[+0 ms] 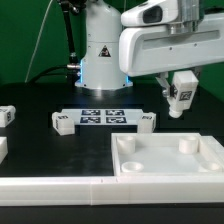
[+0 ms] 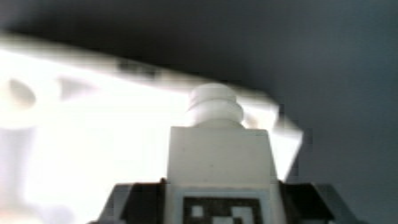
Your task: Assemble one leg
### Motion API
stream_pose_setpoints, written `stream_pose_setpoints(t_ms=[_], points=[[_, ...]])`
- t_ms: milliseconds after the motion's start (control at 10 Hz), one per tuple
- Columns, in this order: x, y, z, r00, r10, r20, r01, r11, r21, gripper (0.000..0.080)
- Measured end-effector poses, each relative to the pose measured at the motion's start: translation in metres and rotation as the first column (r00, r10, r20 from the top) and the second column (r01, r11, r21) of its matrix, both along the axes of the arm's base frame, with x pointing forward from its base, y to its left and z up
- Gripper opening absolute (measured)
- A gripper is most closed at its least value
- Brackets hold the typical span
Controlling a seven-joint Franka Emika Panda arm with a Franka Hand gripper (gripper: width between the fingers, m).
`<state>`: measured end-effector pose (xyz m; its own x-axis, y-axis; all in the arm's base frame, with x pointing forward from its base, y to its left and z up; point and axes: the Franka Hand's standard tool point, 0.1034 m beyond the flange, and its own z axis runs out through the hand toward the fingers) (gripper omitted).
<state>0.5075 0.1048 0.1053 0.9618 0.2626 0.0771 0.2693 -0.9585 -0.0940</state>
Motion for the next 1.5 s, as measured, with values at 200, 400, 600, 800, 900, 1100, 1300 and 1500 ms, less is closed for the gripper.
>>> stream_pose_setpoints(t_ms=[200, 400, 600, 800, 900, 1100, 1300, 1500], points=[[0.021, 0.005, 0.001, 1.0, -0.005, 0.011, 0.005, 1.0, 0.011, 0.029], [0.022, 0.005, 0.0, 1.0, -0.005, 0.017, 0.005, 1.0, 0.011, 0.029], [0.025, 0.004, 0.0, 0.999, -0.009, 0.054, 0.009, 1.0, 0.013, 0.029], [0.038, -0.004, 0.005, 0.976, 0.004, 0.217, -0.006, 1.0, 0.01, 0.029], [0.042, -0.01, 0.002, 0.968, 0.018, 0.251, -0.02, 1.0, 0.004, 0.029], [0.07, -0.005, 0.005, 0.965, 0.012, 0.263, -0.017, 1.0, 0.017, 0.029], [0.09, -0.002, 0.002, 0.961, 0.002, 0.276, -0.011, 1.0, 0.028, 0.029], [0.104, 0.005, -0.007, 0.959, 0.0, 0.285, -0.011, 0.999, 0.038, 0.029]])
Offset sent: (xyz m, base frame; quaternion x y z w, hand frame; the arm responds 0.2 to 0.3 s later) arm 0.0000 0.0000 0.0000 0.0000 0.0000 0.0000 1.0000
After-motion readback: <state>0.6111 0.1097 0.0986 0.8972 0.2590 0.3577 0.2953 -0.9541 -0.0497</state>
